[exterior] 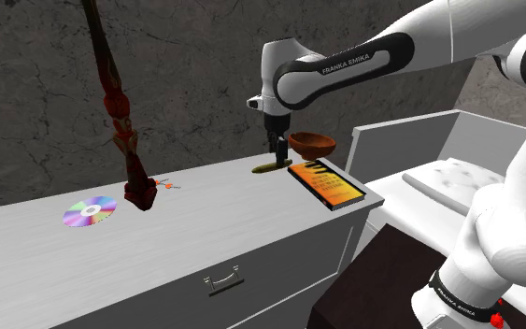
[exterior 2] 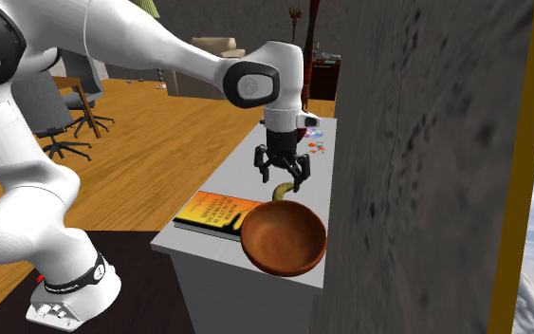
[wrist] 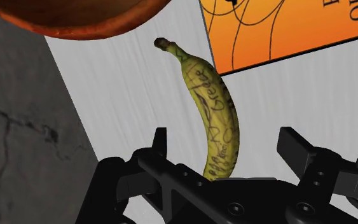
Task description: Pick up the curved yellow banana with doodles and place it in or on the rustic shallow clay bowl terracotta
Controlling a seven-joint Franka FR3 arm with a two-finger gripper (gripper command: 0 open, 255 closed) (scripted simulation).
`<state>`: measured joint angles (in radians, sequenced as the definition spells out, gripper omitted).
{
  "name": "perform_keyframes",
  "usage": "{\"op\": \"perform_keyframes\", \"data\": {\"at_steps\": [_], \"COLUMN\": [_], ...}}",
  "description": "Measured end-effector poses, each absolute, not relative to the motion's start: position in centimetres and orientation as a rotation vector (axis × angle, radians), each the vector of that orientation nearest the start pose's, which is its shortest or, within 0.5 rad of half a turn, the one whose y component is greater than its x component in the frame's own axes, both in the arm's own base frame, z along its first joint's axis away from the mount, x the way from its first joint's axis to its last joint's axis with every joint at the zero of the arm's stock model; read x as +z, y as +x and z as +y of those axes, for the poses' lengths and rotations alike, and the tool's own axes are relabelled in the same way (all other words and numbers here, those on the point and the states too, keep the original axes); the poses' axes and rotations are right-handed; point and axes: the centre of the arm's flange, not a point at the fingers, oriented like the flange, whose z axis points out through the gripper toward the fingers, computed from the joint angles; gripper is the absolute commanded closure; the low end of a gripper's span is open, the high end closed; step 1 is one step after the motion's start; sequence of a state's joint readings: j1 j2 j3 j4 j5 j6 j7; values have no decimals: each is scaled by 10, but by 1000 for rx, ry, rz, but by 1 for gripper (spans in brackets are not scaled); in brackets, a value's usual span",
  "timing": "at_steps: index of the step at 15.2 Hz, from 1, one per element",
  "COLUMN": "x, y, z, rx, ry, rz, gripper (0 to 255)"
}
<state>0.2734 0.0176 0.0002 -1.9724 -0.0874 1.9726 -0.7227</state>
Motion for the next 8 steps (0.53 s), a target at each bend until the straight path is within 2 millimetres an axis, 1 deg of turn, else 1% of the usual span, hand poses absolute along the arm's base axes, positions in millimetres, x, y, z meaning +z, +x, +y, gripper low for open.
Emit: {"op": "perform_keyframes", "data": {"at_steps": [4, 8], "x": [439, 434], "y": [539, 539], "z": [145, 144], "rx": [56, 56], "ry": [-2795, -2795], "rz": [-1589, -1590], "gripper": [0, 0]}}
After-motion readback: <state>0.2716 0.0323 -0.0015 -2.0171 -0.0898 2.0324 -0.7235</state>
